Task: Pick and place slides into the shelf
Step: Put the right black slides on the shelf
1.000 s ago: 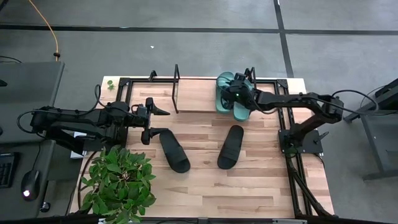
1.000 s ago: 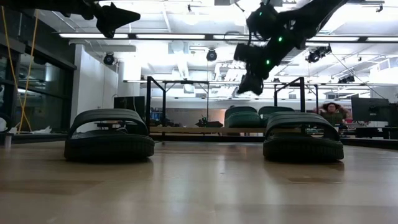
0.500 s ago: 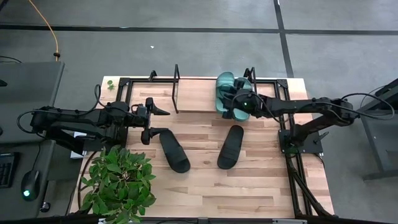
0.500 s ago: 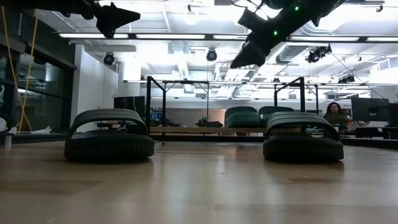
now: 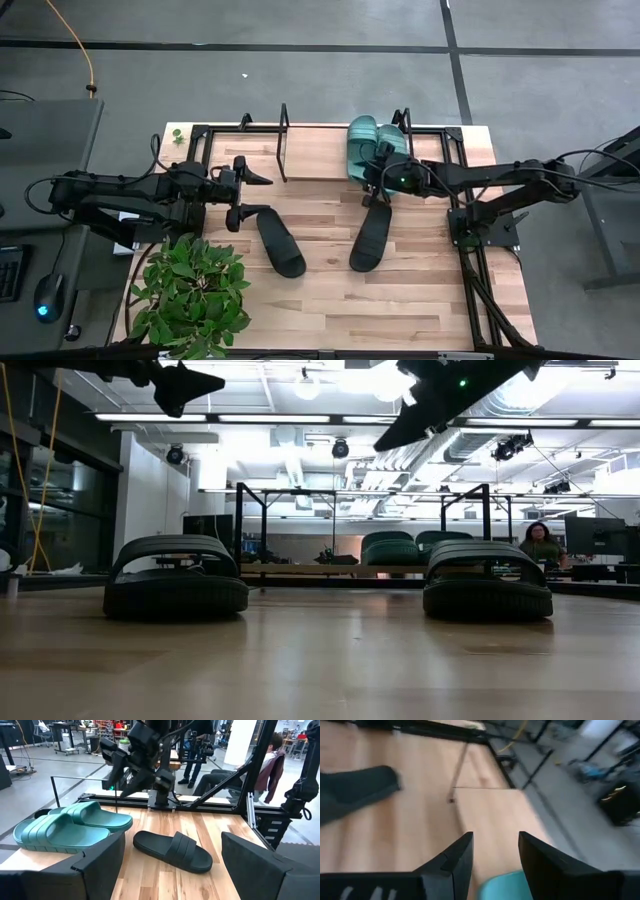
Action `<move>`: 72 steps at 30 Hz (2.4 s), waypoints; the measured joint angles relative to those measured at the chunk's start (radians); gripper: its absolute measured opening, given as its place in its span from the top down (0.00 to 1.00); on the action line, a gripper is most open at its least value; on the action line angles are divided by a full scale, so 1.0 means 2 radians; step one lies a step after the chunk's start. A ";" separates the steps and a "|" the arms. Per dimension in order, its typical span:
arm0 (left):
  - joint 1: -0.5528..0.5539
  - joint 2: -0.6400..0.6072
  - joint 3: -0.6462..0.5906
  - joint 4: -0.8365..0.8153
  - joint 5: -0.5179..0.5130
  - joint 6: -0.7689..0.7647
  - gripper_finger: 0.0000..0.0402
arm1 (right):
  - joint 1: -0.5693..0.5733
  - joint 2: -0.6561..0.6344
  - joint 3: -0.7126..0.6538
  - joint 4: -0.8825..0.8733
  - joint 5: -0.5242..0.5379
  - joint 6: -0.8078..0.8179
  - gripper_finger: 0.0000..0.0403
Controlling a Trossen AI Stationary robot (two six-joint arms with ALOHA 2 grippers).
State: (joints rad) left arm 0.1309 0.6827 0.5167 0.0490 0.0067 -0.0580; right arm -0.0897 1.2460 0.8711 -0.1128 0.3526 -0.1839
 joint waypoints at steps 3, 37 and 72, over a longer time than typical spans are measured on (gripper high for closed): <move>0.000 0.000 0.000 0.000 0.000 -0.004 0.22 | 0.003 -0.006 0.000 -0.016 -0.041 0.041 0.64; 0.000 0.053 0.000 0.006 0.023 -0.052 0.22 | 0.072 -0.004 -0.001 -0.181 -0.137 0.193 0.64; 0.000 0.054 0.000 0.006 0.027 -0.052 0.22 | 0.048 -0.008 -0.105 -0.100 -0.258 0.223 0.64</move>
State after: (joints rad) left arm 0.1307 0.7898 0.5171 0.0605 0.0597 -0.1612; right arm 0.0071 1.2308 0.6616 -0.3121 -0.1629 0.2617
